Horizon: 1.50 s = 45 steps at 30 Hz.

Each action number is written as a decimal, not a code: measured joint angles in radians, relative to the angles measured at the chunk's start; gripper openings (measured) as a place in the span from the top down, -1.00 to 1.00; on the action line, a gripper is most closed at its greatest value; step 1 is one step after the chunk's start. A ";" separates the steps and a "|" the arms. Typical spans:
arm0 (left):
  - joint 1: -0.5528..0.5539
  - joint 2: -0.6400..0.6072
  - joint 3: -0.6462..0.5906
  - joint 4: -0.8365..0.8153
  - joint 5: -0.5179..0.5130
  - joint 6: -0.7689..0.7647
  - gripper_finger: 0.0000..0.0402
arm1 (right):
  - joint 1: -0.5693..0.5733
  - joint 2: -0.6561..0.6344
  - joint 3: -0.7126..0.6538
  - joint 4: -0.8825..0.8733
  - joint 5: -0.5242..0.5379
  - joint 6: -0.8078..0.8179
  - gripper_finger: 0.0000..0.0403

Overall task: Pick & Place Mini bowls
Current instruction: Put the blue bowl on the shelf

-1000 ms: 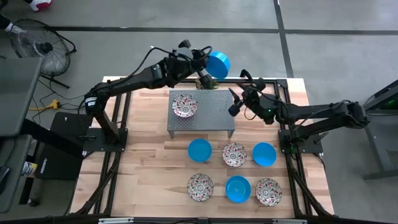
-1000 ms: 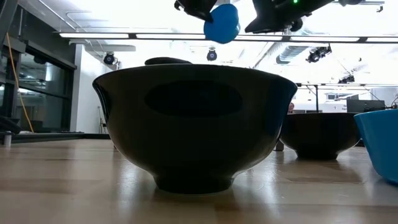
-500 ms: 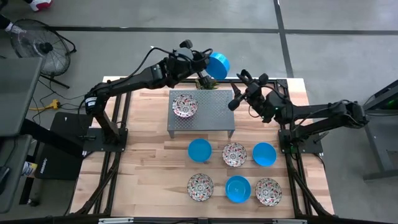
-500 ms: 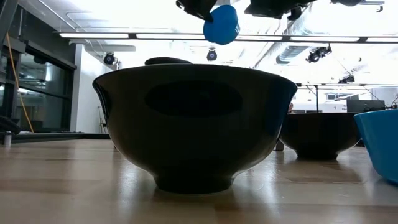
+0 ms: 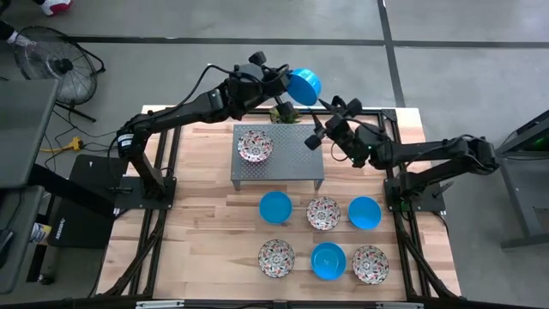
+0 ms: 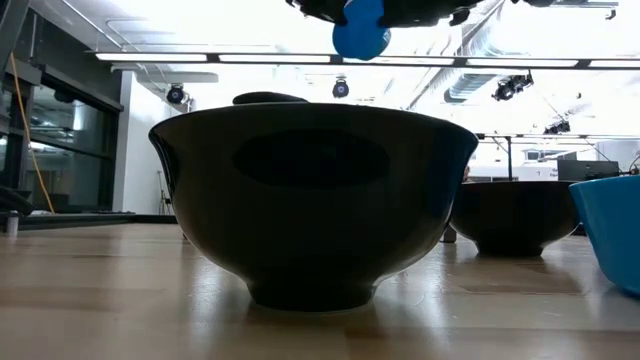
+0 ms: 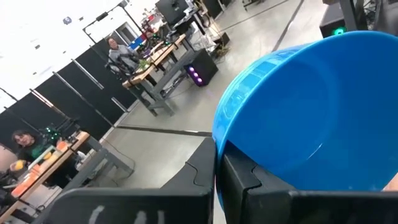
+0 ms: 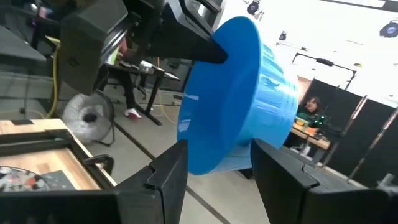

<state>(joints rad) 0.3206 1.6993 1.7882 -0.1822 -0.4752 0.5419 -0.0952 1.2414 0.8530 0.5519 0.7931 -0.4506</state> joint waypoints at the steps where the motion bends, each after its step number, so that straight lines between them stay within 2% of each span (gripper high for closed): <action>1: 0.000 0.000 0.000 -0.001 0.003 0.000 1.00 | 0.000 0.008 0.007 0.004 0.007 -0.006 0.19; 6: 0.001 0.000 0.000 0.000 0.028 -0.018 1.00 | -0.013 0.036 0.030 0.029 0.075 -0.062 0.19; 12: 0.000 0.000 0.000 0.001 0.057 -0.023 1.00 | -0.050 0.037 0.031 0.106 0.092 -0.074 0.19; 22: 0.001 0.000 0.000 0.000 0.068 -0.023 1.00 | -0.075 0.036 0.031 0.111 0.084 -0.074 0.22; 28: 0.001 0.000 0.000 0.000 0.069 0.019 1.00 | -0.074 0.036 0.031 0.111 0.110 -0.137 0.41; 38: 0.000 0.000 0.000 -0.010 0.068 0.025 0.95 | -0.076 0.033 0.033 0.123 0.145 -0.137 0.92; 45: -0.002 0.000 -0.001 -0.014 0.087 0.052 0.76 | -0.078 0.033 0.033 0.105 0.146 -0.129 0.99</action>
<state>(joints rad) 0.3183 1.6997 1.7874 -0.1963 -0.3883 0.5937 -0.1730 1.2739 0.8856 0.6573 0.9390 -0.5797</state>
